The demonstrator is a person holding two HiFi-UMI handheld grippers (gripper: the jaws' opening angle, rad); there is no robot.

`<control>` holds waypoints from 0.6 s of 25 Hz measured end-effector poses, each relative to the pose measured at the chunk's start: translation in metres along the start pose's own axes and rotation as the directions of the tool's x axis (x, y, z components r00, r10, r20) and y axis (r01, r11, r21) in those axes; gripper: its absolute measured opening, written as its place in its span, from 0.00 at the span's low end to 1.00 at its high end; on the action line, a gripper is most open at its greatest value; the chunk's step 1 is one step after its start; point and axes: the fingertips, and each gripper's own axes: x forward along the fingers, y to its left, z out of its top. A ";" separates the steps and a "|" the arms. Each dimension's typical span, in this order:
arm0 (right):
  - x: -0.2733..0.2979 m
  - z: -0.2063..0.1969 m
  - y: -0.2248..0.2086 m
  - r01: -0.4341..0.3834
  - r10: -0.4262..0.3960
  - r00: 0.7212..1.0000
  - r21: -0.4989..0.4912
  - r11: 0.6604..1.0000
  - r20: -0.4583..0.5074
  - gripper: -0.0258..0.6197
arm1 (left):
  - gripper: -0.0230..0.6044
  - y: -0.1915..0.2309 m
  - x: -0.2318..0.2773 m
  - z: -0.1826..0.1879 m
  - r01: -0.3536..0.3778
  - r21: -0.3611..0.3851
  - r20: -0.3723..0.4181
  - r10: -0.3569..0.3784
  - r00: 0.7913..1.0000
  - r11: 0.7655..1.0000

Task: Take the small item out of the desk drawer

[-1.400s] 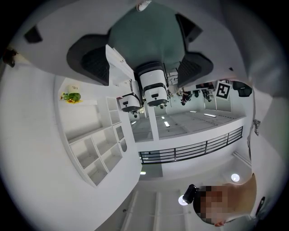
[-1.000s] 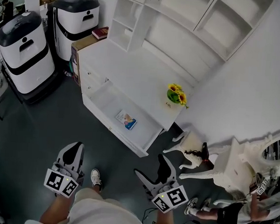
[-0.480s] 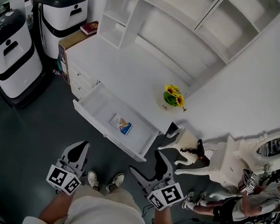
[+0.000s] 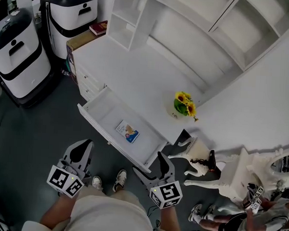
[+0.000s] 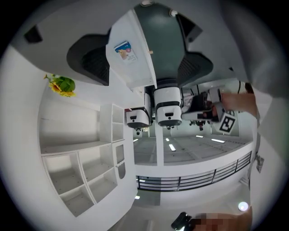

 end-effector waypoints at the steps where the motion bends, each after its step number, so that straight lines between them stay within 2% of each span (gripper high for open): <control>1: 0.005 -0.007 -0.005 -0.009 0.008 1.000 -0.031 0.999 -0.028 0.76 | 0.06 0.000 0.001 0.002 -0.012 0.011 -0.001 0.012 1.000 1.000; 3: 0.014 -0.018 -0.016 -0.033 0.029 0.997 -0.065 0.997 -0.067 0.76 | 0.06 0.001 0.005 0.005 -0.041 0.029 -0.003 0.041 0.999 0.999; 9: 0.044 -0.038 -0.044 -0.119 0.110 0.987 -0.078 0.990 -0.118 0.76 | 0.06 -0.005 0.025 0.007 -0.109 0.050 0.003 0.109 0.994 0.993; 15: 0.068 -0.068 -0.065 -0.211 0.188 0.962 -0.100 0.972 -0.199 0.76 | 0.06 -0.009 0.026 0.002 -0.178 0.070 -0.021 0.180 0.984 0.982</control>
